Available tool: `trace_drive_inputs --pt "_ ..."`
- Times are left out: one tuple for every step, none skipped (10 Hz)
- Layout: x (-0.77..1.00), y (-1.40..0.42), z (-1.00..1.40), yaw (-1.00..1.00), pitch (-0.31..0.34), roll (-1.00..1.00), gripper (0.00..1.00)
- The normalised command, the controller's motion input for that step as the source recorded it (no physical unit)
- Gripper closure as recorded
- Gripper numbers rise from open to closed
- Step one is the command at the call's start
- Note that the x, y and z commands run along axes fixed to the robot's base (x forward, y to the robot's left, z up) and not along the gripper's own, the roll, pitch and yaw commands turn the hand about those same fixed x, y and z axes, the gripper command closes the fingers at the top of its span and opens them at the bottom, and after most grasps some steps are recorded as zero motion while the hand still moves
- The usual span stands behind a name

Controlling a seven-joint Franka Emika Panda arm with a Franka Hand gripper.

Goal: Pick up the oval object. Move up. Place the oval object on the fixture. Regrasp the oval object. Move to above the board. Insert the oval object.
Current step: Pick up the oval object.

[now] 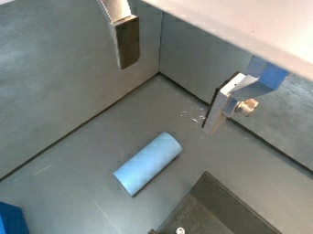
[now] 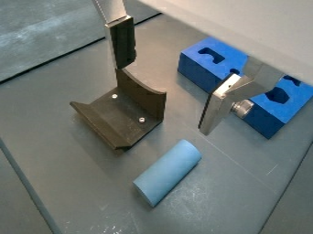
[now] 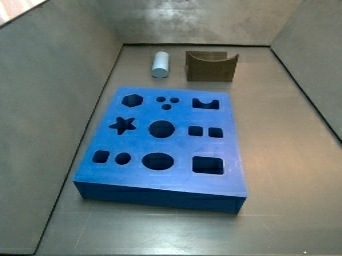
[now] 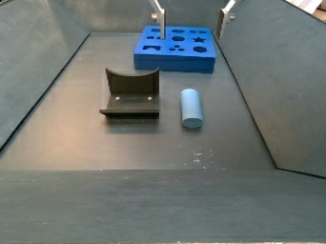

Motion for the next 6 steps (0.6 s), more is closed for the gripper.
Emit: trace_drive_inputs --pt "-0.16 0.00 -0.03 0.07 -0.027 -0.01 0.00" --pt "-0.01 0.00 0.00 0.00 -0.033 0.00 0.00" --pt "-0.31 0.23 -0.84 0.00 -0.189 -0.07 0.00" --pt "0.23 0.59 -1.00 0.30 0.000 0.00 0.00" --pt "0.96 0.53 -1.00 0.06 0.097 -0.01 0.00" --pt "0.88 0.55 -0.95 0.04 0.134 -0.03 0.00"
